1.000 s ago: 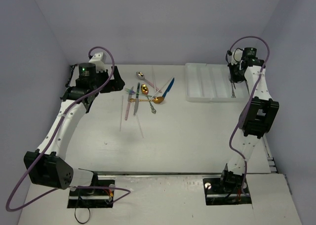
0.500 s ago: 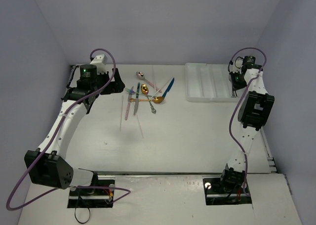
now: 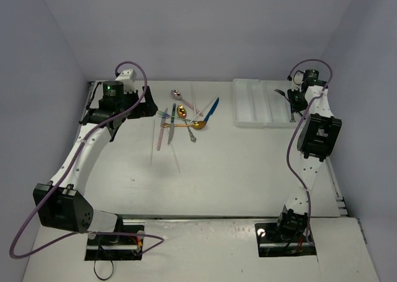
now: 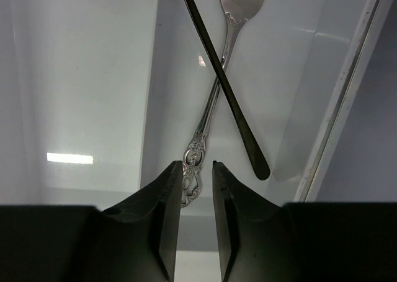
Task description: Sort the eating utensils into containers
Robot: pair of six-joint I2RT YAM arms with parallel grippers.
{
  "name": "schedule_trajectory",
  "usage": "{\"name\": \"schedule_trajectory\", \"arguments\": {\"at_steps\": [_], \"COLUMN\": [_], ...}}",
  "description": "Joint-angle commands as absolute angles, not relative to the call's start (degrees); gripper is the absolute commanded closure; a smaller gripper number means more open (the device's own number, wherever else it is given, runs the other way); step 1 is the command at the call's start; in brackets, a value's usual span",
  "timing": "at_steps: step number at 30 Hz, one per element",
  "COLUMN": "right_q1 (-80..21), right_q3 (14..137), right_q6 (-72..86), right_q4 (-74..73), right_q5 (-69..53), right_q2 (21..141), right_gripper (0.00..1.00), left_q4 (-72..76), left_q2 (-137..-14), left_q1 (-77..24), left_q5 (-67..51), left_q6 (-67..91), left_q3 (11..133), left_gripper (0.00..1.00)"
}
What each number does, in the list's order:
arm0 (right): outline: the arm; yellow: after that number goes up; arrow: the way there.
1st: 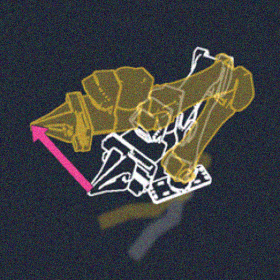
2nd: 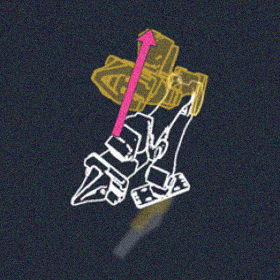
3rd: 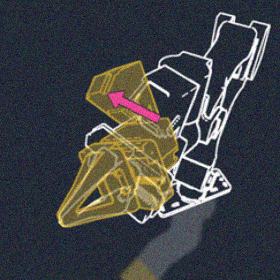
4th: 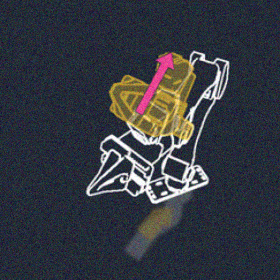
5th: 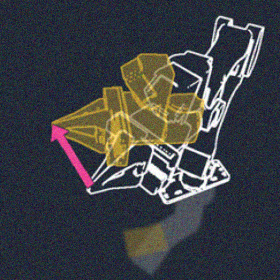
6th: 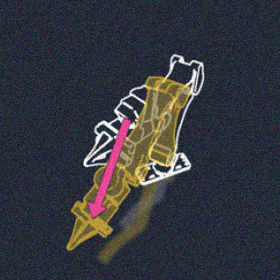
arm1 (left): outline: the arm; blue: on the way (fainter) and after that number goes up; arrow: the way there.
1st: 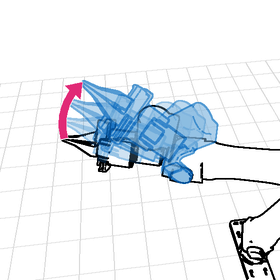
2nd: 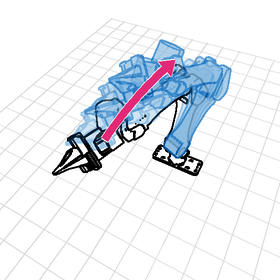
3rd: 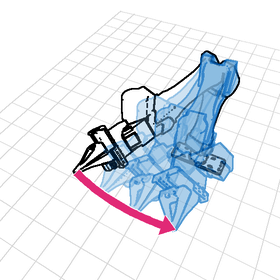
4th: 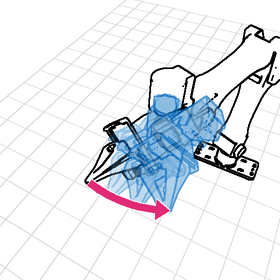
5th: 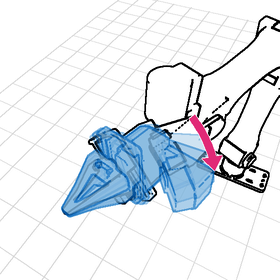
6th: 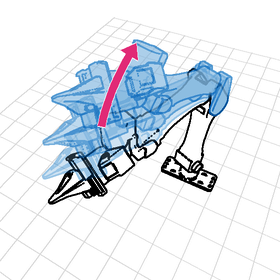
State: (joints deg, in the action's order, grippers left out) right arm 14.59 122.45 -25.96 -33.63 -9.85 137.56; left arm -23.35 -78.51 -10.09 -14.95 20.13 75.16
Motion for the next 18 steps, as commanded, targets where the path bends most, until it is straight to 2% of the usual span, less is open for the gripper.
{"name": "schedule_trajectory", "arguments": {"at_steps": [1, 7, 18], "right_q1": [14.59, 14.59, 14.77], "right_q3": [124.62, 124.90, 131.15], "right_q6": [-24.87, -25.06, -31.17], "right_q4": [-33.17, -33.05, -33.05], "right_q5": [-10.49, -11.80, -14.34], "right_q2": [134.80, 131.81, 137.04], "right_gripper": [0.75, 0.72, 0.73], "left_q4": [-20.83, -20.94, -21.18], "left_q2": [-78.14, -79.31, -79.23], "left_q1": [-9.84, -9.93, -9.93], "left_q5": [-14.85, -15.00, -15.51], "left_q6": [19.48, 19.87, 19.64], "left_q3": [77.34, 78.00, 78.83], "left_gripper": [0.08, 0.08, 0.08]}}
